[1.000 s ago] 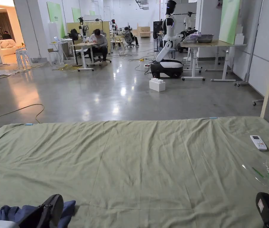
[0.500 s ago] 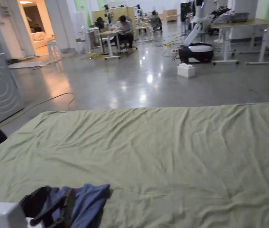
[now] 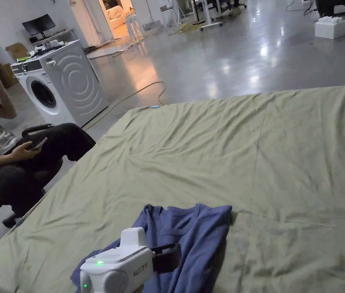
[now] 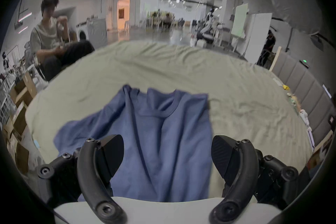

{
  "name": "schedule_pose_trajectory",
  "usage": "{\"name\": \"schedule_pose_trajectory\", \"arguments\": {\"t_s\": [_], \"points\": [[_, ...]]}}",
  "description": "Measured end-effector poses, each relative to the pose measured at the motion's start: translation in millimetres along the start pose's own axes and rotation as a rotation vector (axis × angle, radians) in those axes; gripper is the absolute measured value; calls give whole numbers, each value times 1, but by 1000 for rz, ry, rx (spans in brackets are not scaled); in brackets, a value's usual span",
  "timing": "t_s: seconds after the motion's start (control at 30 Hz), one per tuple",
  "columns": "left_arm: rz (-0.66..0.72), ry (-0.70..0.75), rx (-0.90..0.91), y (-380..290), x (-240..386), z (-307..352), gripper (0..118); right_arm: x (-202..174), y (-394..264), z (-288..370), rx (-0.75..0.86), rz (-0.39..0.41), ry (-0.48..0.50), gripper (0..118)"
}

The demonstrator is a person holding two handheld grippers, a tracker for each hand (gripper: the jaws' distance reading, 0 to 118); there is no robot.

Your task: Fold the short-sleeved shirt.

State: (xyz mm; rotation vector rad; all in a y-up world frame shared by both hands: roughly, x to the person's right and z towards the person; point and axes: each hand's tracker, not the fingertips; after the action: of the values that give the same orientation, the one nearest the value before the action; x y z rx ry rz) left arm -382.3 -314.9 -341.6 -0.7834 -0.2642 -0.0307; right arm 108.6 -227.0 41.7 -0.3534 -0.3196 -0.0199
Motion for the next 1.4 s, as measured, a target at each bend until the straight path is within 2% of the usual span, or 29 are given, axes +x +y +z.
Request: {"name": "schedule_pose_trajectory", "arguments": {"t_s": [0.17,0.23,0.33,0.37,0.4,0.43,0.47,0.53,0.6,0.7,0.77,0.87,0.9,1.03,1.2,1.3,1.4], "points": [[21,68,-110,-9,-18,-73,97,-5,-7,-16,-66,30,-9,0],[52,58,-157,-15,-24,-90,86,-6,-12,-22,-90,36,-4,0],[26,75,-143,-12,-18,-85,84,-8,-19,-29,-132,50,0,0],[15,83,-153,-9,-17,-84,79,-8,-22,-29,-137,51,7,0],[7,68,-146,-6,-18,-82,70,-8,-24,-29,-142,53,13,0],[7,80,-138,-4,-19,-80,51,-12,-21,-28,-148,57,19,0],[8,122,-129,0,-20,-82,5,-13,-20,-27,-150,59,25,0],[111,69,-175,3,-24,-87,3,-13,-20,-21,-142,63,30,0],[179,87,-156,16,-25,-78,3,-15,-14,-12,-123,61,36,0],[291,-7,43,51,-20,-42,3,-9,-15,0,-99,55,44,0],[344,-92,104,78,-1,-22,3,-4,-16,5,-105,44,42,0],[160,-157,149,115,59,-6,3,8,-20,19,-100,7,13,0],[107,-222,154,123,87,-3,3,13,-22,25,-94,-16,0,0],[-46,-399,128,120,211,-9,3,32,-30,46,-90,-59,-67,0],[-174,-700,-3,51,368,-10,3,51,-40,69,-95,-95,-126,0],[-256,-831,-107,-9,448,-2,3,61,-45,80,-104,-105,-161,0],[-309,-893,-239,-74,501,12,3,70,-51,90,-103,-121,-188,0]]}}
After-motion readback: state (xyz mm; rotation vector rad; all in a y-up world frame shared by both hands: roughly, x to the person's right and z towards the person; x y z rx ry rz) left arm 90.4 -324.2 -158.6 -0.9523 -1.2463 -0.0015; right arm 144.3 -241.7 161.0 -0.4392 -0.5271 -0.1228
